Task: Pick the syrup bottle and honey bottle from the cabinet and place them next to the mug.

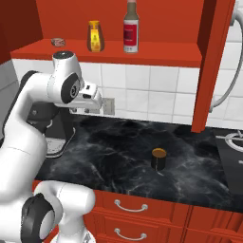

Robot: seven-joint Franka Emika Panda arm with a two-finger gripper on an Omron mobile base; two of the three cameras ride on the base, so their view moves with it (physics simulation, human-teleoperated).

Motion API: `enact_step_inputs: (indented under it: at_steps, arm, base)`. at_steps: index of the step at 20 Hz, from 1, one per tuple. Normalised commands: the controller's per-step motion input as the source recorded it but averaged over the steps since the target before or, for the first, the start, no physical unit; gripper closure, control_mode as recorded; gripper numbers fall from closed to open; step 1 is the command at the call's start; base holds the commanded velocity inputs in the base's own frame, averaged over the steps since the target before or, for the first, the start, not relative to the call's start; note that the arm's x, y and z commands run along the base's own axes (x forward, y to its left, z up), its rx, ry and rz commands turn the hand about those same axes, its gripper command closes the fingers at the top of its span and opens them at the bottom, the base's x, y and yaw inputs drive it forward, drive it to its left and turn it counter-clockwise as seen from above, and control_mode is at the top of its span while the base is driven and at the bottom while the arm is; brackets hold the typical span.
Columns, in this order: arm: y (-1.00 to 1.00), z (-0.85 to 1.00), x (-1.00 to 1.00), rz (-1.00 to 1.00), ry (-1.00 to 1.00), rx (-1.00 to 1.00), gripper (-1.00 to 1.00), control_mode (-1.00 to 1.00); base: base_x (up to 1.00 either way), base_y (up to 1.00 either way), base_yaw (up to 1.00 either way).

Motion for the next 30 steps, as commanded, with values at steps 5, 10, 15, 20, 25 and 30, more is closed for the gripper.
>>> enact_step_inputs:
  at_steps: [5, 10, 15, 20, 25, 30]
  arm:
    - [0.04, 0.03, -0.68, 0.00, -0.16, 0.00, -1.00, -1.00]
    - [0.09, 0.60, -0.70, -0.03, -0.64, 0.00, -1.00, -1.00]
    - [-0.18, 1.00, -0.23, -0.07, -0.56, 0.00, -1.00, -1.00]
    - [-0.39, 1.00, -0.10, -0.08, -0.55, 0.02, -1.00, -1.00]
    - [-0.37, 1.00, -0.07, -0.07, -0.55, 0.03, -1.00, -1.00]
    - [-0.22, 0.39, 0.19, 0.04, -0.22, 0.02, -1.00, -1.00]
  base:
    - [0.00, 0.00, 0.00]
    - [0.00, 0.00, 0.00]
    - [0.00, 0.00, 0.00]
    - [0.00, 0.00, 0.00]
    - [0.00, 0.00, 0.00]
    - [0.00, 0.00, 0.00]
